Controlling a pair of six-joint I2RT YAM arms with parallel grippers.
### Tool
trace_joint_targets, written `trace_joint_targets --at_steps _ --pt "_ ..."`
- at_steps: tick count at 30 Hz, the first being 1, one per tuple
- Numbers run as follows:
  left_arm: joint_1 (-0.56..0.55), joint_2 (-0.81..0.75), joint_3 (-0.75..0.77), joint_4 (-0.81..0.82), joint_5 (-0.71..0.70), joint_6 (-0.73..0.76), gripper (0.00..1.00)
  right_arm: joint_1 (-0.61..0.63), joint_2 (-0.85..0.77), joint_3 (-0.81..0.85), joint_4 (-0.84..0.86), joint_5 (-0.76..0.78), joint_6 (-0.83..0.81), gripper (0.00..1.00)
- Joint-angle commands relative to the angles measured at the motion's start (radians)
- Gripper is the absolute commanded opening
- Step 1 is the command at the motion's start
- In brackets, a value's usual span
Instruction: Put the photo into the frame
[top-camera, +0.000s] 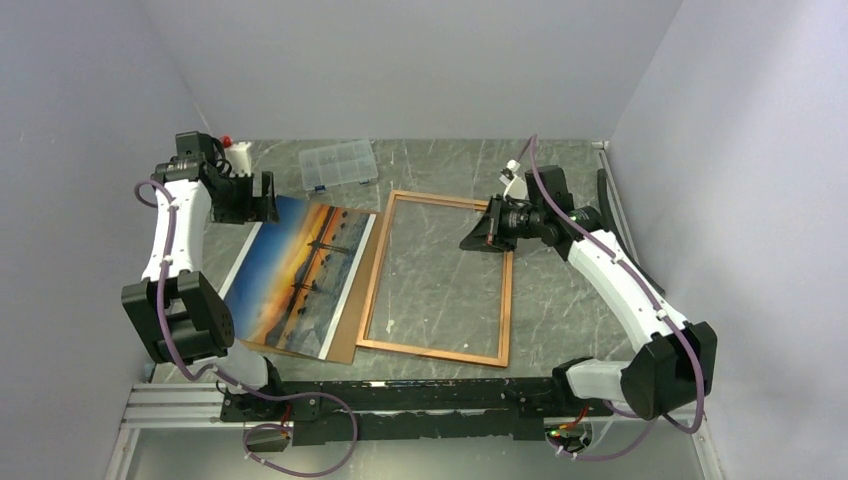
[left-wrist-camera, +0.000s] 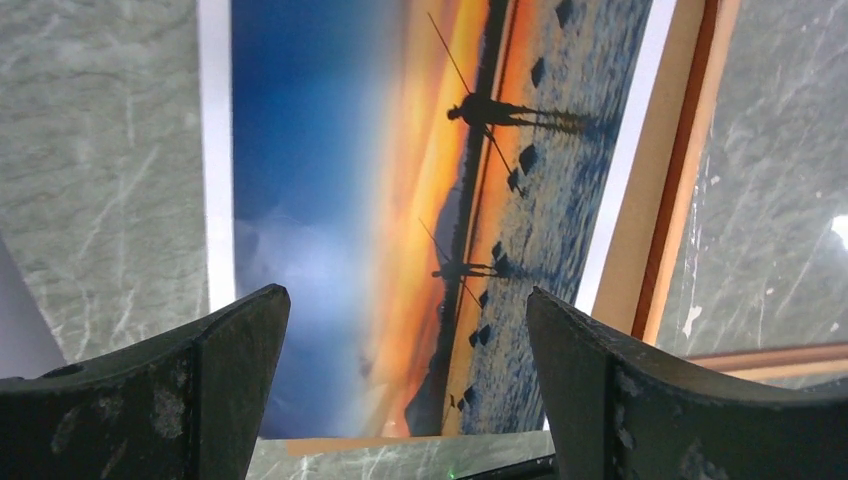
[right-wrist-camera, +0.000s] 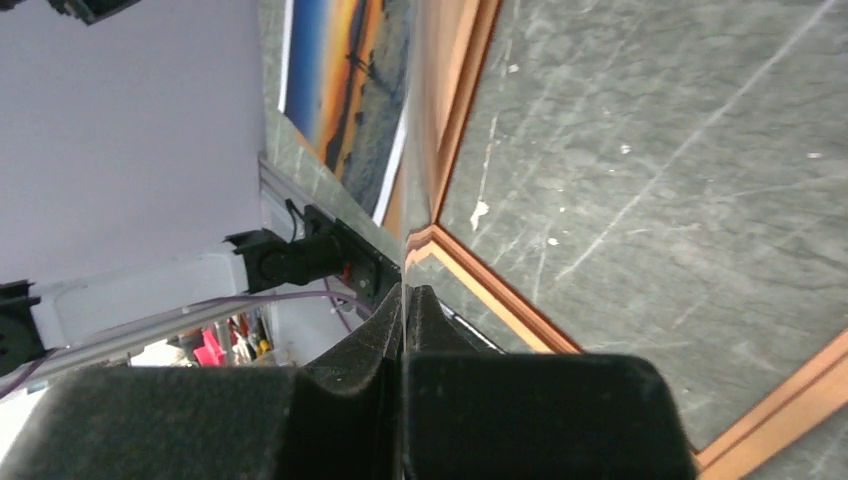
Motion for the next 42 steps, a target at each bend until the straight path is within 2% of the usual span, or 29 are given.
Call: trace_joint_targets --at_steps 1,5,14,17,22,27,31,37,40,42 --pt "-0.004 -0.038 -0.03 -0.017 0.056 0.049 0.94 -0.044 -0.006 0.002 0.027 -0.013 -0.096 0.0" --pt "-0.005 -0.038 -0.052 -0.018 0.076 0.083 0.94 -0.053 0.0 0.022 -0.008 0.013 -0.123 0.0" --pt "-0.022 -0.025 -0.138 0.026 0.186 0.099 0.94 -0.059 -0.009 -0.022 0.029 0.028 -0.105 0.0" --pt "-0.072 -0.006 -0.184 0.06 0.218 0.075 0.93 -0.069 -0.024 -0.036 0.027 0.036 -0.099 0.0" --pt "-0.225 -0.025 -0.318 0.183 0.206 0.03 0.91 -0.095 -0.052 -0.085 0.043 0.049 -0.089 0.0" --pt "-0.336 0.028 -0.301 0.209 0.217 -0.005 0.9 -0.114 -0.05 -0.111 0.048 0.049 -0.098 0.0" --pt "-0.41 0.085 -0.26 0.222 0.219 -0.032 0.83 -0.12 -0.043 -0.133 0.068 0.057 -0.102 0.0" --pt "-0.47 0.151 -0.249 0.207 0.311 -0.007 0.61 -0.129 -0.033 -0.158 0.096 0.075 -0.091 0.0" --pt "-0.484 0.181 -0.254 0.199 0.327 0.008 0.57 -0.132 -0.026 -0.158 0.106 0.088 -0.081 0.0" --pt "-0.491 0.195 -0.259 0.205 0.327 0.002 0.58 -0.133 -0.026 -0.171 0.118 0.097 -0.074 0.0"
